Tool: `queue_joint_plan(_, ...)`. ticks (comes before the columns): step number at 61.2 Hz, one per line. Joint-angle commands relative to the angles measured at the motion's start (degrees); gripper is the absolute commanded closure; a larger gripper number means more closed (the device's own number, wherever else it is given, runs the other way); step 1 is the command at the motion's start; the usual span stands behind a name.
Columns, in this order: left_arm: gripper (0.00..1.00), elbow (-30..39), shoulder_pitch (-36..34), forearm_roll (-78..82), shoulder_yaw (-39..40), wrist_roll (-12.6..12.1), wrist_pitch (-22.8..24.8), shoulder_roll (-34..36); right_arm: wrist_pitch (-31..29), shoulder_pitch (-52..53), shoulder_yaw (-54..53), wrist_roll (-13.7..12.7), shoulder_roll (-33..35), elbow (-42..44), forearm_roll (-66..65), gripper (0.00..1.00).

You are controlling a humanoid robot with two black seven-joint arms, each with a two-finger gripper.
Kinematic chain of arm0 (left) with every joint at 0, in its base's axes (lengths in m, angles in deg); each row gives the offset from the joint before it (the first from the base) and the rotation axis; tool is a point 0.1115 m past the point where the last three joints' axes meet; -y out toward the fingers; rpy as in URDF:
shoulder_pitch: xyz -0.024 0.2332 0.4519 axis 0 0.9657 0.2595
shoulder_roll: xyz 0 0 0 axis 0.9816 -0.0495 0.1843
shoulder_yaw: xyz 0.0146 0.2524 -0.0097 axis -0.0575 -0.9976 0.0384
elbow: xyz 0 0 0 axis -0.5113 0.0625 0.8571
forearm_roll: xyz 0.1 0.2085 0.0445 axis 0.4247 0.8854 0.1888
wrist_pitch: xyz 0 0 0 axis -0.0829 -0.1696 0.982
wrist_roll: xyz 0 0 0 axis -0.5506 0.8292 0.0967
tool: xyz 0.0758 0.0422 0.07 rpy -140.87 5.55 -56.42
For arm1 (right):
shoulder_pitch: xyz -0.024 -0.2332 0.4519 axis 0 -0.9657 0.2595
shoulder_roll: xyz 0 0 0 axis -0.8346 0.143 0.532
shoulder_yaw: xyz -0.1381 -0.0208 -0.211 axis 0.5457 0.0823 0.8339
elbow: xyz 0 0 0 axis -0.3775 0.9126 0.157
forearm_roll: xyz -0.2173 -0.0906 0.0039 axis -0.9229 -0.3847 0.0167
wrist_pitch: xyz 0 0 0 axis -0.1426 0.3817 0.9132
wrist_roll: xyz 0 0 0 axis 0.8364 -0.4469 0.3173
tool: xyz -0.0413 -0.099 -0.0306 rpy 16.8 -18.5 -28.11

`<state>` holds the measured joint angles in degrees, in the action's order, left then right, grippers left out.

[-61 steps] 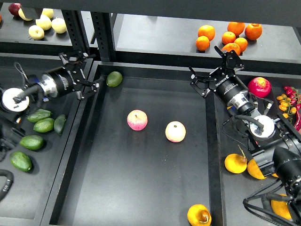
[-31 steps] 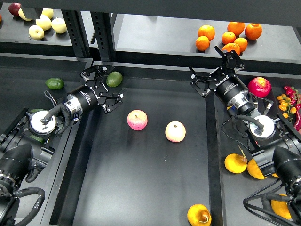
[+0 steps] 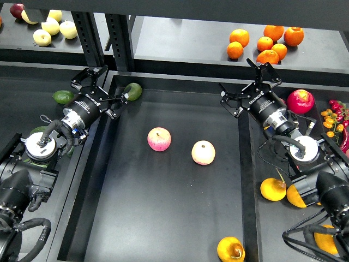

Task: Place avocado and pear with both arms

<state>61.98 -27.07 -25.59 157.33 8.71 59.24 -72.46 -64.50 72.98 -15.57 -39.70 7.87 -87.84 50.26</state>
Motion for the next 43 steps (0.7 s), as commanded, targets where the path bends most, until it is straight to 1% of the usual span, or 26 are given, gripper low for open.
queue_joint_plan(1,0.01,-0.08,0.01,-1.17,0.09,1.88,0.00,0.01,0.00,0.01,0.15,-0.38,0.00,0.09,-0.26,0.00)
queue_joint_plan(4,0.01,-0.08,0.10,-1.26,0.09,3.19,0.00,0.01,0.00,0.01,0.24,-0.82,0.00,0.00,-0.87,0.00)
queue_joint_plan(6,0.01,0.01,0.10,-1.17,0.09,3.64,0.00,0.01,0.00,0.01,0.24,-0.99,0.00,0.00,-1.05,0.00)
queue_joint_plan(15,0.01,0.01,0.19,-1.17,0.53,8.82,0.00,0.01,0.00,0.09,0.59,-1.08,0.00,-0.09,-1.14,0.00)
queue_joint_plan(19,0.01,0.01,0.45,-1.17,0.53,10.40,0.00,0.01,0.00,0.01,0.59,-1.17,0.00,-0.17,-1.14,0.00)
queue_joint_plan(26,0.01,0.18,1.16,-1.26,0.44,10.93,0.00,0.01,0.00,0.01,1.20,-1.35,0.00,-0.26,-1.14,0.00)
queue_joint_plan(31,0.00,0.18,1.51,-1.25,0.35,10.93,0.00,0.01,0.00,0.09,2.96,-2.93,0.00,-0.52,-1.14,0.00)
queue_joint_plan(35,0.00,0.01,1.60,-1.17,0.35,10.93,0.00,0.01,0.00,0.18,3.58,-4.68,0.00,-0.88,-1.14,0.00)
queue_joint_plan(37,0.00,0.01,1.60,-1.25,0.35,10.93,0.00,0.01,0.00,0.36,4.10,-6.35,0.00,-1.23,-1.14,0.00)
queue_joint_plan(43,0.00,0.01,1.68,-1.26,0.35,10.93,0.00,0.01,0.00,1.06,5.86,-9.69,0.00,-2.02,-1.32,0.01)
